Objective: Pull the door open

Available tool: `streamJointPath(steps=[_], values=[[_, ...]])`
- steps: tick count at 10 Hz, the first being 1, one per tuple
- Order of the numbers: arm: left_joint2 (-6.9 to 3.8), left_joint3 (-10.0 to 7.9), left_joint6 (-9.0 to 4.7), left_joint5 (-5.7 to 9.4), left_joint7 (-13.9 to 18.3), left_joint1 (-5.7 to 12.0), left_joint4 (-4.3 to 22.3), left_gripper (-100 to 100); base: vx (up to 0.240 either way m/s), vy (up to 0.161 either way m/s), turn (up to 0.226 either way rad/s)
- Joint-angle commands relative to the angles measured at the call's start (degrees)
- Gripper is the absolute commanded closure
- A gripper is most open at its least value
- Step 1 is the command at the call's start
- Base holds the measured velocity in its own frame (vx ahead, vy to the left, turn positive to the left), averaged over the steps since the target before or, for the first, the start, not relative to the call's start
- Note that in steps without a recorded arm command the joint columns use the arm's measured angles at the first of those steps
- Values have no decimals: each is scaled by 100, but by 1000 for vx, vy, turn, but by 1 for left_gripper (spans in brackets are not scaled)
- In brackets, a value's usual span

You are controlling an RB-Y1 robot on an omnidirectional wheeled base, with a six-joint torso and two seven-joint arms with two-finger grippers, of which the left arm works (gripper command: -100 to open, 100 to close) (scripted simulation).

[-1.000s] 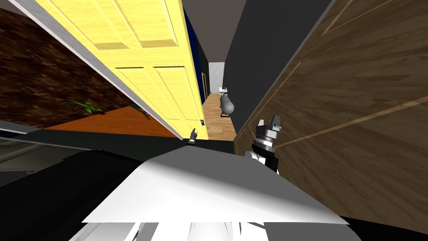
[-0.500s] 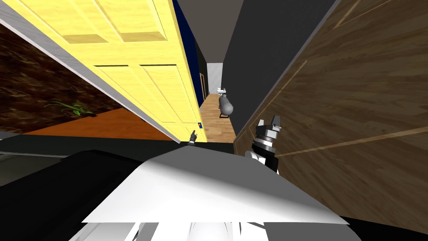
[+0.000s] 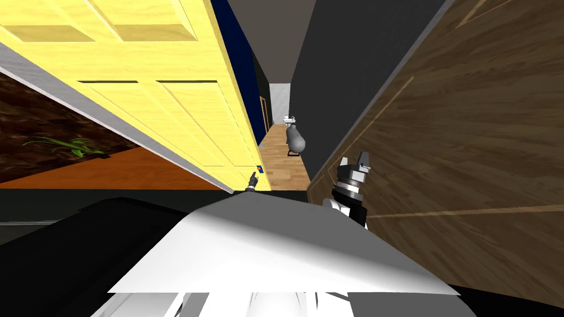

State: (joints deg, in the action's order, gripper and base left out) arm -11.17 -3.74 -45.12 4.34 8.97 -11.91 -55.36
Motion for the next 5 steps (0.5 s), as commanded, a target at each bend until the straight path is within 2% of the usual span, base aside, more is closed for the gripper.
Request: streamJointPath(steps=[1, 4, 5], values=[[-66, -76, -68, 45, 45, 61, 171, -100, 224, 9, -105], [-184, -205, -122, 123, 121, 139, 375, -100, 195, 12, -99], [-206, -229, -131, 138, 135, 154, 413, -100, 176, 13, -23]])
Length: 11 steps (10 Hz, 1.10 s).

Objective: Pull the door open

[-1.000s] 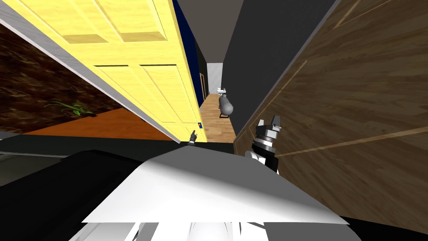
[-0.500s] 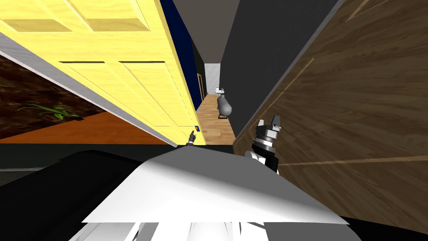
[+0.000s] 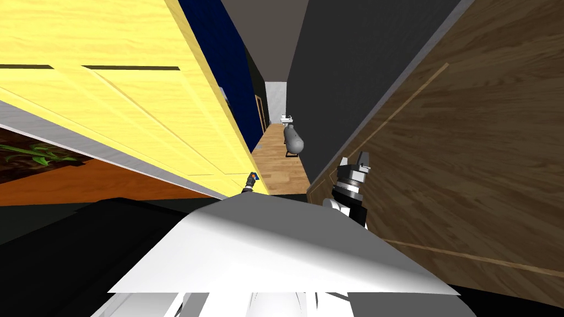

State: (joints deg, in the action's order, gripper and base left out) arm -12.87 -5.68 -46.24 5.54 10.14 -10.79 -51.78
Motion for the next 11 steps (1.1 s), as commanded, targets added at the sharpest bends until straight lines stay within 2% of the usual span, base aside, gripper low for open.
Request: streamJointPath(steps=[1, 2, 7, 8, 11], values=[[0, 0, 0, 0, 0, 0, 0, -100, 52, -11, 36], [0, 0, 0, 0, 0, 0, 0, 100, -26, -4, -10], [0, 0, 0, 0, 0, 0, 0, 100, -8, 1, -6], [-78, 78, -93, -34, 102, -97, -5, 100, -125, 11, -121], [-210, 181, -237, -81, 256, -227, -26, 100, -185, 27, -138]])
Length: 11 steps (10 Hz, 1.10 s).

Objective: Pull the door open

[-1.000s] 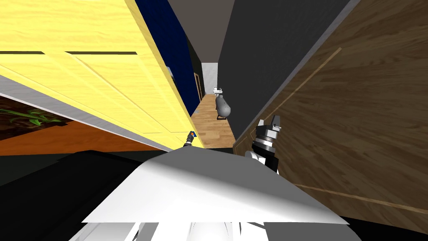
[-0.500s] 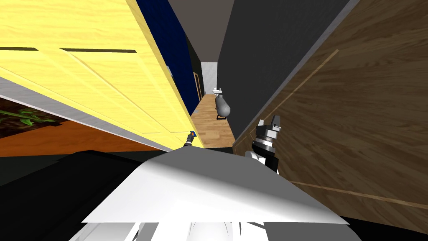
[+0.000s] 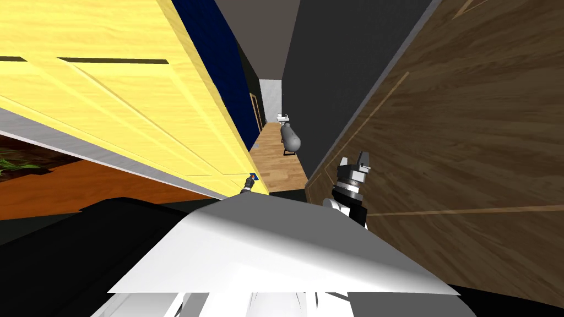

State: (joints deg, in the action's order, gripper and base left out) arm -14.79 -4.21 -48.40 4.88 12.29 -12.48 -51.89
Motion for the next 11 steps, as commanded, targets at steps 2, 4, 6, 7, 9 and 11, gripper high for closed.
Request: streamJointPath(steps=[2, 4, 6, 7, 9, 11], values=[[-133, 124, -147, -55, 176, -171, -33, 100, -205, 27, -125], [-233, 202, -256, -90, 293, -268, -49, 100, -200, 20, -111], [-241, 226, -238, -101, 304, -297, -76, 100, -157, 26, -67], [-296, 291, -354, -134, 378, -387, -59, 100, -120, 14, -125], [-383, 354, -512, -168, 466, -486, -46, 100, -221, 40, -130], [-506, 443, -735, -216, 591, -626, -28, 100, -238, 52, -153]])
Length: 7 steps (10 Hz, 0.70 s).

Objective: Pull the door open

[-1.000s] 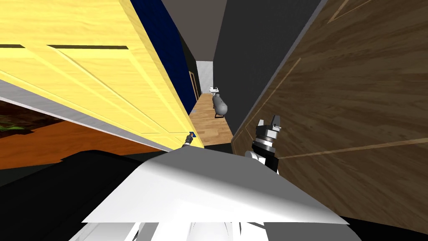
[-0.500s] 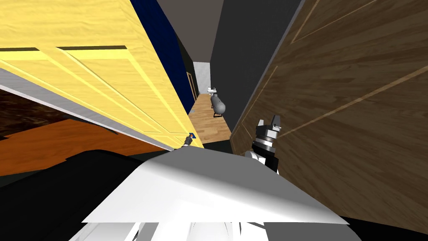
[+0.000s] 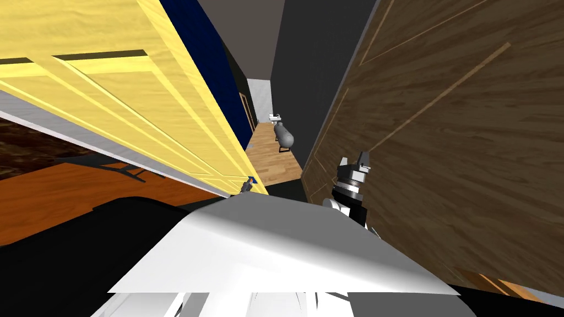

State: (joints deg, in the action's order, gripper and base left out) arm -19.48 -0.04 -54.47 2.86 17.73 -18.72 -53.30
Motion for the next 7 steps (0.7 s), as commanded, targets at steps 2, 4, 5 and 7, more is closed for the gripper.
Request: streamJointPath(steps=[2, 4, 5, 7], values=[[-104, 73, -247, -38, 113, -77, 122, 100, -177, 40, -96], [-110, 101, -238, -53, 124, -104, 110, 100, -147, 24, -65], [-166, 146, -383, -80, 184, -154, 183, 100, -150, 28, -154], [-236, 181, -541, -102, 246, -193, 259, 100, -239, 34, -172]])
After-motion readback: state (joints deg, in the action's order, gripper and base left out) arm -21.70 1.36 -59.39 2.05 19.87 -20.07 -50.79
